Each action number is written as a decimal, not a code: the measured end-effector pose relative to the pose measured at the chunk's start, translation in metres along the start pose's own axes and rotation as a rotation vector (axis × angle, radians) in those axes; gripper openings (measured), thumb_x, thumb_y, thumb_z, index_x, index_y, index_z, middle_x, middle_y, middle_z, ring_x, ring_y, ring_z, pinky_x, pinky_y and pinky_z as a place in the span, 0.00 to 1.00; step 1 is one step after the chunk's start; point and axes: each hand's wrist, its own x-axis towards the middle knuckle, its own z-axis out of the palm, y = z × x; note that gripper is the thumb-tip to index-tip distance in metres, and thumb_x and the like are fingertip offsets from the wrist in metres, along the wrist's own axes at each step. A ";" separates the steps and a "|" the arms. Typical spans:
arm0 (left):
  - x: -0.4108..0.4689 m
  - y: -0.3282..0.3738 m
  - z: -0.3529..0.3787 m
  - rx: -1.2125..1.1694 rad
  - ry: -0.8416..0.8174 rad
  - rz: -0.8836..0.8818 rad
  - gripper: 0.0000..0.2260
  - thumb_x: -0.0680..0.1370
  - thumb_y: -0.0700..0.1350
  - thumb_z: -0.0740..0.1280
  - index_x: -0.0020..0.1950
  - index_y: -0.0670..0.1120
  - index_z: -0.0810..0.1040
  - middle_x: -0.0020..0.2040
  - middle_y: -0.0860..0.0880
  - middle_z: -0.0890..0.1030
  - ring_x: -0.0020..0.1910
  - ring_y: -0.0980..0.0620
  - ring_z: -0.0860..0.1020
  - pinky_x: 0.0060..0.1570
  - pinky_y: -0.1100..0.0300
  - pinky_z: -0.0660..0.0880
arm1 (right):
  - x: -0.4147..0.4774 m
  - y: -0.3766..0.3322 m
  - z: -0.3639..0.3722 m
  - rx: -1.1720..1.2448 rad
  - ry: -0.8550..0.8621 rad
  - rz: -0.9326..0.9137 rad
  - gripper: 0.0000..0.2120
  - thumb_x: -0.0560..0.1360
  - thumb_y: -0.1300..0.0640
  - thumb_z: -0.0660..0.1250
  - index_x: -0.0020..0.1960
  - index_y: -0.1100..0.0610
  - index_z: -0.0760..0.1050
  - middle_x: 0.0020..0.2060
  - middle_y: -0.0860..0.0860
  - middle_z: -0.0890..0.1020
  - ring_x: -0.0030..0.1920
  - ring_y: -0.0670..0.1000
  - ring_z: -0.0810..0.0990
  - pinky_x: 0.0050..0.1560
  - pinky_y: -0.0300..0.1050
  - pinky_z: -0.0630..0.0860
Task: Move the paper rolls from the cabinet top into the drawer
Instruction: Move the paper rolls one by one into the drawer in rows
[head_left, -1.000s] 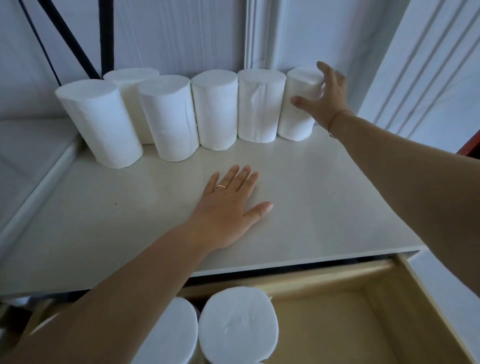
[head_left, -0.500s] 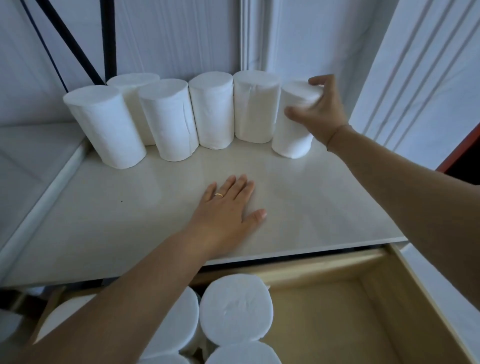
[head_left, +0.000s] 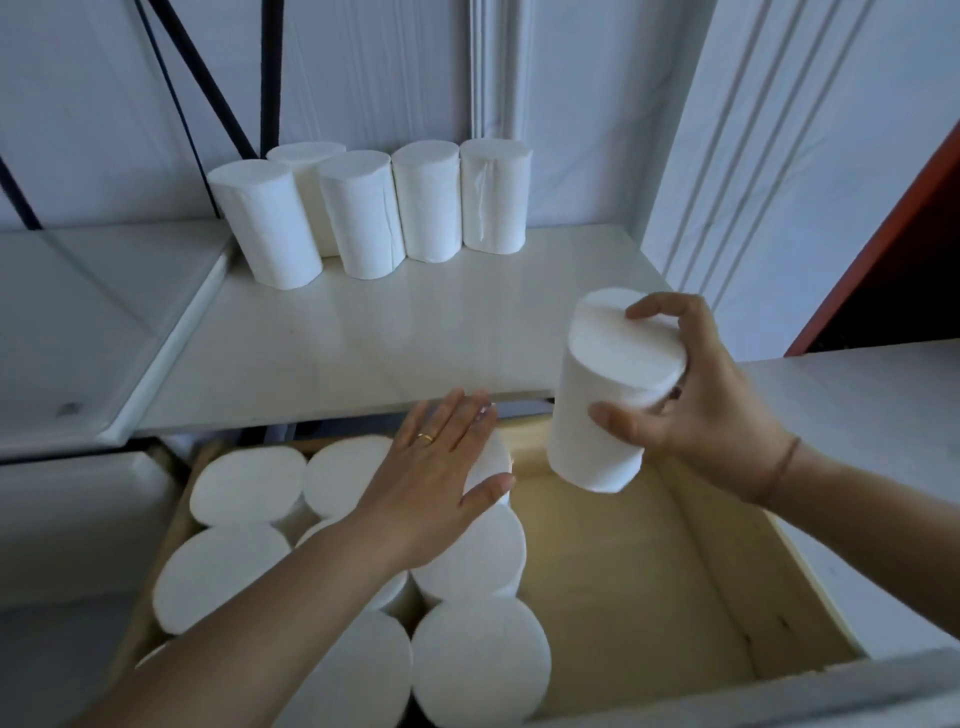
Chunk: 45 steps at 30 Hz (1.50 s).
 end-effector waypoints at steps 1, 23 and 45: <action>-0.007 0.004 0.003 0.011 -0.015 0.003 0.33 0.71 0.69 0.30 0.72 0.54 0.34 0.73 0.58 0.33 0.70 0.60 0.28 0.70 0.57 0.31 | -0.012 0.002 0.002 -0.023 0.002 0.010 0.33 0.58 0.45 0.75 0.56 0.40 0.61 0.57 0.40 0.70 0.57 0.48 0.74 0.52 0.48 0.77; -0.025 0.011 0.027 0.018 -0.058 -0.062 0.30 0.77 0.64 0.40 0.75 0.53 0.36 0.76 0.56 0.35 0.71 0.59 0.31 0.70 0.57 0.31 | -0.028 0.062 0.051 0.324 -0.295 1.066 0.36 0.72 0.43 0.69 0.72 0.55 0.57 0.65 0.61 0.68 0.46 0.63 0.81 0.28 0.47 0.80; -0.014 -0.001 0.014 0.071 0.123 -0.038 0.30 0.76 0.65 0.35 0.73 0.53 0.32 0.75 0.54 0.34 0.72 0.57 0.30 0.72 0.54 0.33 | 0.035 0.043 0.025 -0.538 0.009 0.268 0.18 0.76 0.46 0.60 0.33 0.55 0.72 0.28 0.47 0.75 0.33 0.53 0.74 0.30 0.42 0.63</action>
